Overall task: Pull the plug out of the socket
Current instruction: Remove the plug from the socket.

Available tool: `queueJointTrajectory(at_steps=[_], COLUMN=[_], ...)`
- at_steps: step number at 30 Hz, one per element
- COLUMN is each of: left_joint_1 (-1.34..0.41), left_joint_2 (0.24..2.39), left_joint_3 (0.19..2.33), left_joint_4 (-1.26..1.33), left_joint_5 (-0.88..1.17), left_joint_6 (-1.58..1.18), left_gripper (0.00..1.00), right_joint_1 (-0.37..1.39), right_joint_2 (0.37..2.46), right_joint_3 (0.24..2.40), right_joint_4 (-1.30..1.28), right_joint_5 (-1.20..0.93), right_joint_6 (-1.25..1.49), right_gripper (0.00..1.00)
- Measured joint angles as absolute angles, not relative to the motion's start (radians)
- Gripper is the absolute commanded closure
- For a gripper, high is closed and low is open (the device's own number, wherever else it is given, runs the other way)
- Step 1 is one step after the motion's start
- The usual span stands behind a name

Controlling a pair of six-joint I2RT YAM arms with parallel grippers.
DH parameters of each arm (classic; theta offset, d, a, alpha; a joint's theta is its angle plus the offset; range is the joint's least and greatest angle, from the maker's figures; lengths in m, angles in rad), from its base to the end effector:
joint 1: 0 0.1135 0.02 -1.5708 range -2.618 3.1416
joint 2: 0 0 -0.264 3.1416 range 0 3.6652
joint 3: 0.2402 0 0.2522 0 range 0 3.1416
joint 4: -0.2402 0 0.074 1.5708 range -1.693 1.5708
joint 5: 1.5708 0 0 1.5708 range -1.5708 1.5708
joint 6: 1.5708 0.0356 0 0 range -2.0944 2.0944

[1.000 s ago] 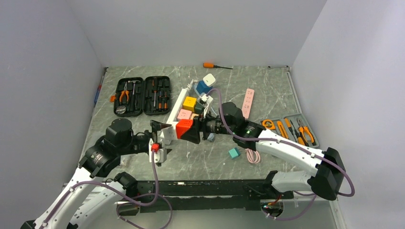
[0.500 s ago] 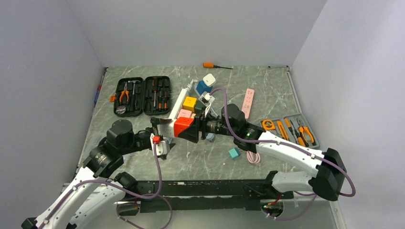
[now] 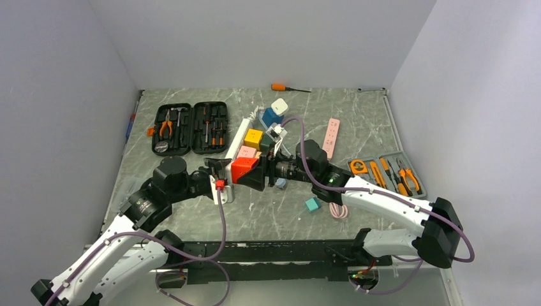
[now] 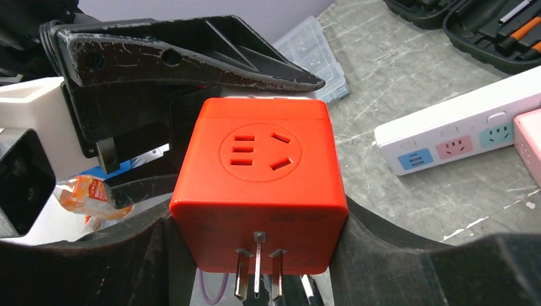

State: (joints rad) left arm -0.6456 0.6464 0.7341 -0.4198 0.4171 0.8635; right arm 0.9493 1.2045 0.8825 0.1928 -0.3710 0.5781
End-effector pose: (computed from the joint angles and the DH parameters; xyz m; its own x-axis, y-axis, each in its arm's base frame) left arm 0.1101 -0.1010 0.3190 0.4815 0.5074 -0.7147 0.7541 0.1757 0.6328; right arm 0.1543 0.2377 0.3256 -0.5912 0.0491 -0.8050 -0.7689 0.2669 0.5810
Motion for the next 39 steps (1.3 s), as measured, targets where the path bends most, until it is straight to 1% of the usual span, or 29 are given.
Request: queueJointTrajectory(at_steps=[4, 5, 6, 7, 9, 11, 15, 18, 25, 29, 31, 34, 39], left_joint_1=[-0.652, -0.653, -0.656, -0.659, -0.663, -0.665, -0.667, -0.669, -0.672, -0.683, -0.683, -0.682, -0.682], left_joint_2=[0.664, 0.666, 0.666, 0.666, 0.665, 0.666, 0.669, 0.677, 0.678, 0.68, 0.678, 0.678, 0.675], left_joint_3=[0.754, 0.758, 0.76, 0.762, 0.765, 0.77, 0.775, 0.786, 0.799, 0.81, 0.812, 0.814, 0.814], left_joint_4=[-0.442, -0.446, -0.45, -0.455, -0.467, -0.489, -0.536, -0.567, -0.593, -0.591, -0.595, -0.599, -0.604], left_joint_5=[0.403, 0.4, 0.396, 0.393, 0.384, 0.372, 0.344, 0.329, 0.317, 0.341, 0.34, 0.341, 0.34], left_joint_6=[0.875, 0.878, 0.879, 0.882, 0.891, 0.902, 0.923, 0.931, 0.941, 0.94, 0.941, 0.943, 0.953], left_gripper=[0.87, 0.92, 0.98, 1.0, 1.0, 1.0, 1.0, 1.0, 1.0, 1.0, 1.0, 1.0, 1.0], right_joint_1=[0.95, 0.95, 0.95, 0.95, 0.95, 0.95, 0.95, 0.95, 0.953, 0.973, 0.972, 0.972, 0.972], right_joint_2=[1.205, 1.205, 1.206, 1.208, 1.217, 1.234, 1.271, 1.29, 1.309, 1.34, 1.343, 1.347, 1.348], right_joint_3=[0.869, 0.868, 0.868, 0.868, 0.868, 0.868, 0.868, 0.868, 0.871, 0.882, 0.882, 0.882, 0.882], right_joint_4=[0.208, 0.211, 0.212, 0.212, 0.221, 0.237, 0.26, 0.276, 0.294, 0.301, 0.308, 0.319, 0.323], right_joint_5=[-0.363, -0.362, -0.361, -0.361, -0.366, -0.373, -0.39, -0.401, -0.414, -0.435, -0.442, -0.445, -0.446], right_joint_6=[0.586, 0.587, 0.587, 0.588, 0.588, 0.592, 0.603, 0.614, 0.62, 0.617, 0.618, 0.622, 0.621], right_gripper=[1.0, 0.99, 0.9, 0.78, 0.59, 0.49, 0.44, 0.38, 0.31, 0.31, 0.36, 0.48, 0.8])
